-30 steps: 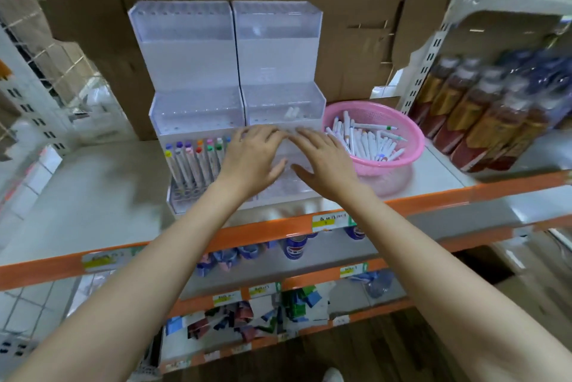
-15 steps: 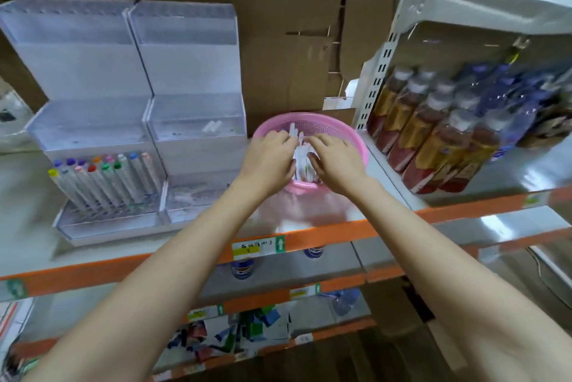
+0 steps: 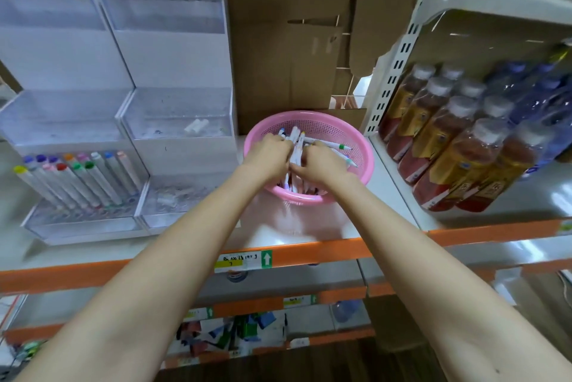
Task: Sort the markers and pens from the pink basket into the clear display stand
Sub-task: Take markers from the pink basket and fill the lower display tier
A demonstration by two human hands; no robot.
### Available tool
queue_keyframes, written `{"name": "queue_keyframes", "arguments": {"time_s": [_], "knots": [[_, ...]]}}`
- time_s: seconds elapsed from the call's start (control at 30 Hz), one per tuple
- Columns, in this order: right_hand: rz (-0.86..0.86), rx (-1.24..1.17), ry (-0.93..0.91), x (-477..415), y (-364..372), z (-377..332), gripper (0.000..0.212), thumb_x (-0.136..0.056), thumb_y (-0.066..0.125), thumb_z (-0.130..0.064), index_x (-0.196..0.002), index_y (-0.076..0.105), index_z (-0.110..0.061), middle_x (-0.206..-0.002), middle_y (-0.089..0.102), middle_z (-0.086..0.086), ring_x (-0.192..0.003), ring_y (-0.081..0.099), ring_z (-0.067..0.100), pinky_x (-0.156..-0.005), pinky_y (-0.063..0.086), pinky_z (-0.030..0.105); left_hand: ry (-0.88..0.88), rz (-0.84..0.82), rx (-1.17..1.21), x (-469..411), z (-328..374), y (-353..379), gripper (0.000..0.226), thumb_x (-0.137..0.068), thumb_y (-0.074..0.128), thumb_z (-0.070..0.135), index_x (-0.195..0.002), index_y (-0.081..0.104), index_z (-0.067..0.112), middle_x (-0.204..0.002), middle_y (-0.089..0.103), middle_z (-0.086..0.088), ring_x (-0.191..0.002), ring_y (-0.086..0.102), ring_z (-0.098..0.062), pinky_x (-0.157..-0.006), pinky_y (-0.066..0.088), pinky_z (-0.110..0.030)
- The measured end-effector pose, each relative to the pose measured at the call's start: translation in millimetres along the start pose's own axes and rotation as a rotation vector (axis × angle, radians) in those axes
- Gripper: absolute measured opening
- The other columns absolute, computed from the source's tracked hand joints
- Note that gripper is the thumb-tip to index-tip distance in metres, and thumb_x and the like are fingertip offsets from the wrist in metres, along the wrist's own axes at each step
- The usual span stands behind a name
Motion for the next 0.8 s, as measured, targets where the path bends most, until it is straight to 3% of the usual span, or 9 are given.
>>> {"name": "queue_keyframes", "arguments": {"time_s": [0.1, 0.23, 0.3, 0.37, 0.43, 0.5, 0.63, 0.73, 0.8], "knots": [[-0.002, -0.135, 0.071, -3, 1, 9, 0.036, -0.091, 0.056, -0.028, -0.058, 0.045, -0.017, -0.058, 0.049, -0.001, -0.058, 0.048, 0.018, -0.056, 0.030, 0.029, 0.003, 0.057, 0.018, -2, 0, 0, 0.022, -0.085, 0.049, 0.012, -0.093, 0.068, 0.006, -0.095, 0.065, -0.016, -0.090, 0.055, -0.033, -0.075, 0.046, -0.042], [-0.026, -0.265, 0.129, -11, 9, 18, 0.034, -0.081, 0.066, -0.030, -0.057, 0.046, -0.017, -0.052, 0.051, 0.000, -0.052, 0.051, 0.016, -0.051, 0.037, 0.028, -0.045, 0.049, 0.039, -4, 3, -1, 0.018, -0.087, 0.053, 0.017, -0.092, 0.066, 0.005, -0.095, 0.067, -0.016, -0.092, 0.058, -0.033, -0.076, 0.048, -0.042], [-0.044, -0.339, 0.147, -12, 10, 22, 0.035, -0.080, 0.069, -0.030, -0.057, 0.049, -0.015, -0.050, 0.052, 0.000, -0.048, 0.052, 0.014, -0.046, 0.038, 0.022, -0.110, 0.017, 0.171, -4, 2, -2, 0.014, -0.088, 0.058, 0.018, -0.094, 0.062, 0.006, -0.097, 0.067, -0.014, -0.094, 0.059, -0.031, -0.076, 0.047, -0.039], [-0.060, -0.431, 0.148, -12, 8, 24, 0.039, -0.080, 0.073, -0.027, -0.054, 0.047, -0.014, -0.046, 0.043, -0.001, -0.039, 0.040, 0.008, -0.039, 0.029, 0.019, -0.188, 0.002, 0.374, -5, -2, -3, 0.010, -0.084, 0.065, 0.016, -0.091, 0.059, 0.011, -0.092, 0.066, -0.010, -0.086, 0.060, -0.024, -0.067, 0.046, -0.032], [-0.082, -0.507, 0.169, -12, 4, 26, 0.035, -0.080, 0.074, -0.024, -0.055, 0.053, -0.012, -0.044, 0.042, -0.001, -0.033, 0.035, 0.005, -0.041, 0.028, 0.021, -0.235, 0.004, 0.523, -6, -6, -4, 0.020, -0.078, 0.071, 0.014, -0.091, 0.055, 0.015, -0.089, 0.065, -0.006, -0.079, 0.060, -0.018, -0.058, 0.042, -0.025], [-0.093, -0.562, 0.210, -11, 1, 28, 0.031, -0.084, 0.071, -0.022, -0.059, 0.058, -0.010, -0.042, 0.048, -0.003, -0.031, 0.039, 0.003, -0.039, 0.033, 0.019, -0.253, 0.013, 0.615, -6, -9, -5, 0.028, -0.077, 0.073, 0.014, -0.098, 0.055, 0.016, -0.092, 0.065, -0.005, -0.081, 0.063, -0.017, -0.061, 0.044, -0.024], [-0.059, -0.594, 0.163, -10, -4, 27, 0.022, -0.090, 0.066, -0.021, -0.076, 0.067, -0.003, -0.057, 0.058, 0.004, -0.039, 0.047, 0.005, -0.040, 0.035, 0.016, -0.269, 0.006, 0.704, -6, -12, -7, 0.050, -0.078, 0.075, 0.015, -0.121, 0.051, 0.011, -0.097, 0.068, -0.009, -0.075, 0.065, -0.015, -0.065, 0.050, -0.025], [-0.018, -0.637, 0.067, -7, -6, 24, 0.022, -0.091, 0.066, -0.021, -0.081, 0.069, -0.002, -0.062, 0.061, 0.006, -0.038, 0.049, -0.001, -0.041, 0.035, 0.011, -0.275, 0.025, 0.796, 0, -10, -14, 0.061, -0.077, 0.076, 0.013, -0.131, 0.046, 0.010, -0.084, 0.067, -0.004, -0.066, 0.063, -0.012, -0.068, 0.056, -0.030], [-0.007, -0.645, 0.005, -4, -8, 23, 0.023, -0.091, 0.065, -0.022, -0.093, 0.069, 0.001, -0.073, 0.067, 0.012, -0.050, 0.057, 0.003, -0.047, 0.042, 0.015, -0.259, 0.051, 0.841, 7, -9, -19, 0.065, -0.078, 0.074, 0.009, -0.135, 0.044, 0.014, -0.077, 0.063, -0.001, -0.065, 0.062, -0.012, -0.069, 0.058, -0.033]]}}
Point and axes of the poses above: each hand's wrist, its own x-axis away from the middle knuckle, its own y-axis out of the palm, z = x × y, the point moved 3 cm from there along -x, towards the middle knuckle
